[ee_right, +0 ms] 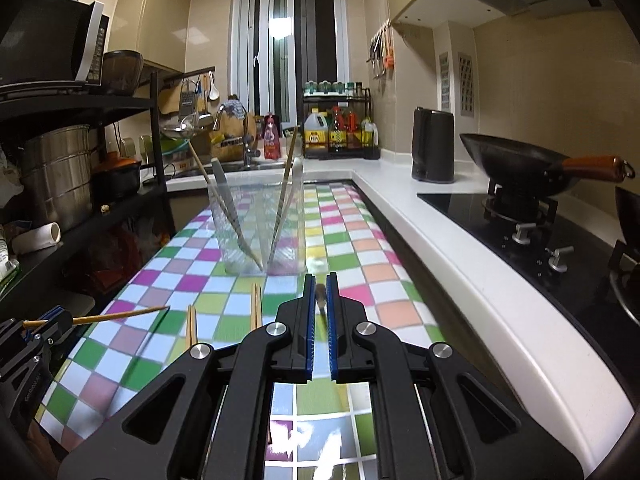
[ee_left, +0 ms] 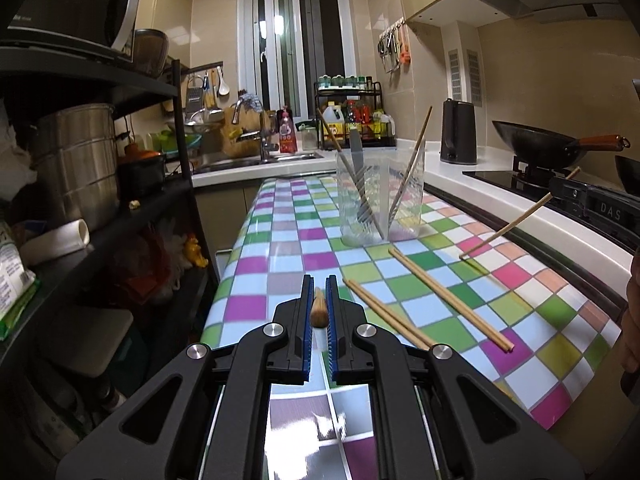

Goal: Organize utensils
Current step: 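Carry both chopsticks upright with both tools over the clear holder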

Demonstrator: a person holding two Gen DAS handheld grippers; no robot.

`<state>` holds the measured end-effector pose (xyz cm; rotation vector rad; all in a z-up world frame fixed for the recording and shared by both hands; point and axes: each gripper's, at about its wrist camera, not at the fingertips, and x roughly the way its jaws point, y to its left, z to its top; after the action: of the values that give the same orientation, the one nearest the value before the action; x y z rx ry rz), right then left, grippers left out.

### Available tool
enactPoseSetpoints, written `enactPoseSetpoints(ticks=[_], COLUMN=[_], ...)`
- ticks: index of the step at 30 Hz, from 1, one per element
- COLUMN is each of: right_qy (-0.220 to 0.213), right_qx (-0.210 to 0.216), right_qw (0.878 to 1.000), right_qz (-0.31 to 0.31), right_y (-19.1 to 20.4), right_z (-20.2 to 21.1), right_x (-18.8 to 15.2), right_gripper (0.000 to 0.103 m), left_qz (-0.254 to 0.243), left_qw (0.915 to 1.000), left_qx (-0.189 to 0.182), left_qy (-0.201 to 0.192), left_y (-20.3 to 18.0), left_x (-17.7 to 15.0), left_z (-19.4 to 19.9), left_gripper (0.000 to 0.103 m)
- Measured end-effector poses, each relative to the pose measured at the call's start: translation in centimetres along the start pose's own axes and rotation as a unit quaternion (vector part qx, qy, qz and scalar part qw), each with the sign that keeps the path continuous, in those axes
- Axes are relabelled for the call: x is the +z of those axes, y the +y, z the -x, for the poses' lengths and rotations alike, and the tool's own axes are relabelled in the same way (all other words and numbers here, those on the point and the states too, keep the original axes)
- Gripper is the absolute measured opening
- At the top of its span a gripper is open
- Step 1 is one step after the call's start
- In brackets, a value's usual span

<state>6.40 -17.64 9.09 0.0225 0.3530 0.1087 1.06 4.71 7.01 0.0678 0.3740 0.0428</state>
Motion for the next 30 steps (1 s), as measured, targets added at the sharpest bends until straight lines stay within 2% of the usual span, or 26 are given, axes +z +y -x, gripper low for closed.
enactPoseSetpoints(ticks=[5,10,15,21,30], right_qy=[-0.016,-0.01,0.003,0.007,-0.029], right_qx=[0.014,0.036,0.059,0.081,0.099], right_qw=[1.0,0.999,0.998,0.997,0.995], right_qz=[0.004,0.005,-0.004,-0.009,0.009], right_y=[-0.2,-0.2,-0.5,-0.5,0.7], right_z=[0.5,0.2,-0.2,-0.6,-1.6], right_x=[2.5,5.0,7.1,10.3,16.8], right_gripper=[0.005,0.006,0.006,0.005,0.005], left_qz=[0.001,0.014,0.05,0.081,0.064], left_qw=[0.9999,0.9996,0.9974,0.9911,0.9888], left_qx=[-0.004,-0.018,-0.051,-0.092,-0.13], left_qy=[-0.013,-0.017,0.004,0.051,0.037], left_y=[0.5,1.4,3.2,4.9,4.1], left_x=[2.4,5.8,9.2,13.1,19.5], left_z=[0.3,0.2,-0.4,-2.6,-5.6], left_gripper=[0.006,0.006,0.006,0.006,0.006])
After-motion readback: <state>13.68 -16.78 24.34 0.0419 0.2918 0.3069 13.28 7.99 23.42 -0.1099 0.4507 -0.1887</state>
